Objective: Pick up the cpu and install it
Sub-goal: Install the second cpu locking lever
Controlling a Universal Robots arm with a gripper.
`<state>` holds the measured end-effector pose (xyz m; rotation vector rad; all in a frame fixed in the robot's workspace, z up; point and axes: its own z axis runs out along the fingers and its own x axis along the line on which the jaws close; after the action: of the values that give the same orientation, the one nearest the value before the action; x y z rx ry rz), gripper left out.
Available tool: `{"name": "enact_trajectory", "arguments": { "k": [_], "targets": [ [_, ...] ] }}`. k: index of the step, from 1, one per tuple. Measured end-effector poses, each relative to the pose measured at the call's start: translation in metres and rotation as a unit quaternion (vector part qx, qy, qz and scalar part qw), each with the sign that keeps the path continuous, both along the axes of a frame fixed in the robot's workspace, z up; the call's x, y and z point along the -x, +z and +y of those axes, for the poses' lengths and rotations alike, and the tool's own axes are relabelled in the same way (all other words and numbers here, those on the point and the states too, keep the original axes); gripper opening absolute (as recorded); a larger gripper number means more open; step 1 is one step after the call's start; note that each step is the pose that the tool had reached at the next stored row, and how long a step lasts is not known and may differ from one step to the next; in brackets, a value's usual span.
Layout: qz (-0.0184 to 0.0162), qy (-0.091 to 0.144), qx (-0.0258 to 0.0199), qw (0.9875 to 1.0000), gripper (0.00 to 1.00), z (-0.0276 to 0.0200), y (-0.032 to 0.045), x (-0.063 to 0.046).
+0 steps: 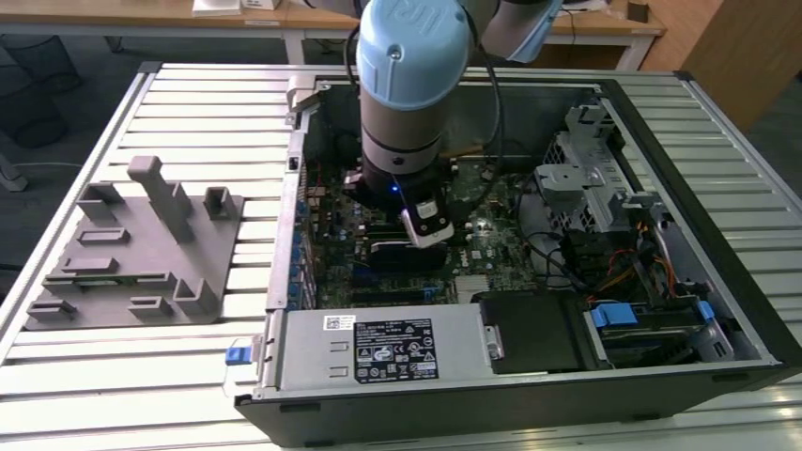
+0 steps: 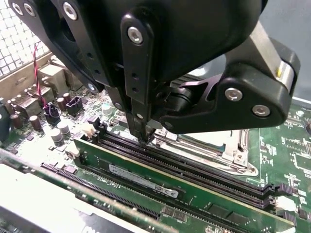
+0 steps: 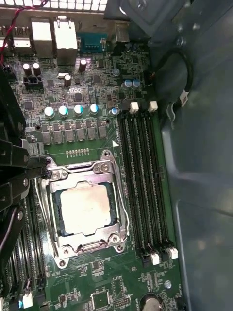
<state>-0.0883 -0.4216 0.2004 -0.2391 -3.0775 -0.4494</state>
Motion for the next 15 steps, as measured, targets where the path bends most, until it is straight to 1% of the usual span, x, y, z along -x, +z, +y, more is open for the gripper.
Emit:
{"name": "enact_trajectory", "arguments": {
  "k": [2,3,5,7,10,15],
  "targets": [
    [-0.0005,0.000,-0.0087,1.0000,0.11,-0.0024,-0.0003,0.0003],
    [-0.0010,0.000,-0.0116,0.9999,0.11,-0.0035,-0.0005,0.0004],
    [-0.0022,0.000,-0.0140,0.9999,0.11,-0.0056,-0.0008,0.0006],
    [-0.0038,0.000,-0.0156,0.9999,0.11,-0.0065,-0.0016,0.0014],
    [-0.0061,0.000,-0.0163,0.9998,0.11,-0.0065,-0.0034,0.0033],
    [-0.0080,0.000,-0.0168,0.9998,0.11,-0.0058,-0.0061,0.0076]
  ]
}}
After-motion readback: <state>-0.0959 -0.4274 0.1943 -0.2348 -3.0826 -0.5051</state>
